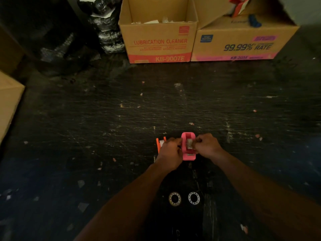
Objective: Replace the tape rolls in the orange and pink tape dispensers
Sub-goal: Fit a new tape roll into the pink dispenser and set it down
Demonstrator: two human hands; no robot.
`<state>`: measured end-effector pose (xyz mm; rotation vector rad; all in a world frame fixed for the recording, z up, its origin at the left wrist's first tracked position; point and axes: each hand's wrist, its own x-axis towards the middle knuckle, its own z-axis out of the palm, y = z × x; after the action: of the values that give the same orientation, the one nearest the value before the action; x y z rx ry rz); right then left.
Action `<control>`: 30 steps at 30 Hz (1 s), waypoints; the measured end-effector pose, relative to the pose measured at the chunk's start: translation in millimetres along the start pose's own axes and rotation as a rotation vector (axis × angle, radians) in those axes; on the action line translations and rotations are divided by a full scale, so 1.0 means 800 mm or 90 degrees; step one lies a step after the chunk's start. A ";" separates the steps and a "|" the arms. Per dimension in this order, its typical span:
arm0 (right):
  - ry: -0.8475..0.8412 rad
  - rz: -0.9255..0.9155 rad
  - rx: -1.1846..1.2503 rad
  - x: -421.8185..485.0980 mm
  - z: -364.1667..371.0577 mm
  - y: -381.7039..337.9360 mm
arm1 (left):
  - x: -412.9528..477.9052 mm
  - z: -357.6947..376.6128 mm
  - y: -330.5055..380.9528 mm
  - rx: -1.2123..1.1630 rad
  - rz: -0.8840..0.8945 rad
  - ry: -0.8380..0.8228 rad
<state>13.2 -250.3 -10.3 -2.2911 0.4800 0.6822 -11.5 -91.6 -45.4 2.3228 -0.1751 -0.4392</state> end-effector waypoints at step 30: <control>0.019 0.102 0.160 0.002 -0.002 0.000 | 0.013 0.013 -0.010 0.019 0.016 -0.025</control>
<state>15.1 -251.4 -10.2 -2.0445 0.7266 0.6273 -5.5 -95.6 -60.7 2.3399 -0.2318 -0.4718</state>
